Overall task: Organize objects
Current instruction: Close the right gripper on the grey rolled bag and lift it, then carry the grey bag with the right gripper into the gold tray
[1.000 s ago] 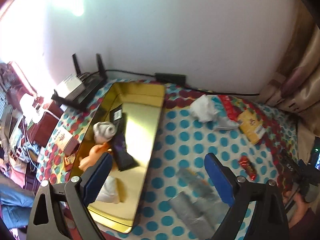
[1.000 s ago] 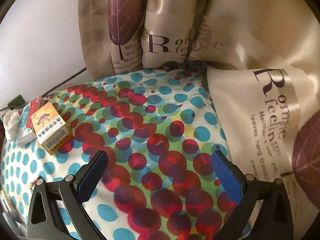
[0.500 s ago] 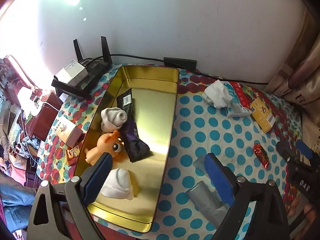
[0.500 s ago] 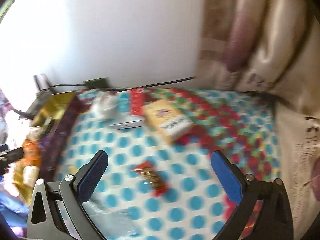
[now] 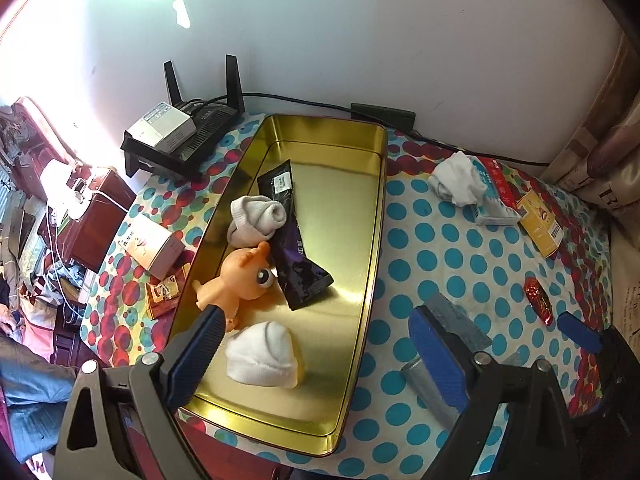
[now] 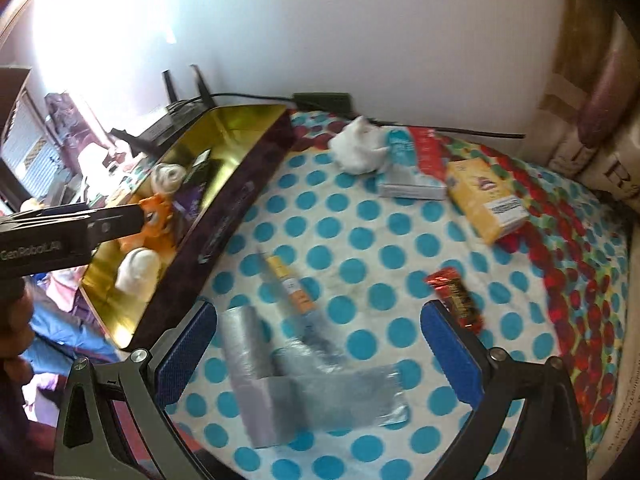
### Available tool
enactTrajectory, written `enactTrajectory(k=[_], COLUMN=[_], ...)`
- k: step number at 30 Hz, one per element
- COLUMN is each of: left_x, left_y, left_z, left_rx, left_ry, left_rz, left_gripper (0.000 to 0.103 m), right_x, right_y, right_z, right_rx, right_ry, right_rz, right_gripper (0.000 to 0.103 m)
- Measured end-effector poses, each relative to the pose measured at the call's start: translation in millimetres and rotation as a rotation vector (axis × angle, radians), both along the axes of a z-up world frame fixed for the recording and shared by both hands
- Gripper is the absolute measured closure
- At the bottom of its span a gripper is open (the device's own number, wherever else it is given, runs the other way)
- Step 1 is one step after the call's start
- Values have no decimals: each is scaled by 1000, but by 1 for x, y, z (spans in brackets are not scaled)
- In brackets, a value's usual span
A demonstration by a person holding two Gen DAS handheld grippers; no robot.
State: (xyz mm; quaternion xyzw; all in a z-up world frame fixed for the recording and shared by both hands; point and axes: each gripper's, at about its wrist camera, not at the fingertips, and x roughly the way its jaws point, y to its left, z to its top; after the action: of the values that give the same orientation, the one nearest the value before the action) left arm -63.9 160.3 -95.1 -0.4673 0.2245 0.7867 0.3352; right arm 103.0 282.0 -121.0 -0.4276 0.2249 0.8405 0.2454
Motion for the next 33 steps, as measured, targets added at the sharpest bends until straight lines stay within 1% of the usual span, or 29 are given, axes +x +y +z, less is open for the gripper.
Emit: enactTrajectory(k=[4, 7, 8, 9, 10, 11, 13, 14, 16, 17, 18, 20, 22, 23, 25, 26, 28, 30, 33], left_x=[-3, -7, -9, -11, -13, -15, -19, -21, -25, -27, -29, -30, -32, -33, -34, -35, -35, -34, -34], left_y=[-5, -13, -16, -20, -24, -27, -34, -37, -44, -47, -51, -55, -58, -59, -60, -61, -61, -62, -63], left_z=[0, 3, 3, 3, 3, 2, -2, -3, -6, -6, -5, -6, -8, -9, -9, -9, -8, -7, -7], left_rx=[0, 11, 16, 20, 20, 18, 8, 5, -1, 5, 14, 16, 13, 12, 11, 9, 8, 5, 5], left_ry=[-2, 3, 4, 5, 4, 2, -5, -9, -21, -26, -25, -16, -19, -21, -24, -23, -18, -9, -9], left_rz=[2, 18, 24, 29, 37, 43, 54, 62, 76, 78, 83, 92, 94, 96, 96, 95, 89, 85, 85], left_gripper=[8, 8, 8, 8, 8, 8, 8, 8, 8, 8, 8, 8, 8, 8, 8, 8, 8, 8, 8], right_x=[-13, -23, -29, -32, -36, -41, -46, -48, -55, -57, -56, -50, -46, -43, -47, -50, -56, -59, -61], right_y=[-13, -25, -29, -31, -33, -34, -36, -37, -40, -42, -44, -47, -51, -55, -63, -66, -67, -61, -59], right_z=[-2, -9, -13, -15, -19, -23, -30, -32, -35, -34, -31, -20, -19, -22, -32, -38, -48, -55, -61], right_rx=[10, 20, 26, 33, 43, 37, 19, 18, 47, 58, 66, 52, 25, 9, -6, -2, -9, -23, -19], right_ry=[-21, -59, -83, -97, -115, -133, -146, -145, -171, -182, -177, -138, -148, -151, -187, -214, -243, -250, -257], right_rz=[60, 105, 119, 120, 123, 132, 141, 145, 162, 174, 180, 192, 215, 243, 283, 293, 274, 236, 226], right_gripper=[2, 3, 12, 27, 34, 37, 37, 34, 32, 36, 43, 44, 44, 44, 47, 53, 57, 66, 68])
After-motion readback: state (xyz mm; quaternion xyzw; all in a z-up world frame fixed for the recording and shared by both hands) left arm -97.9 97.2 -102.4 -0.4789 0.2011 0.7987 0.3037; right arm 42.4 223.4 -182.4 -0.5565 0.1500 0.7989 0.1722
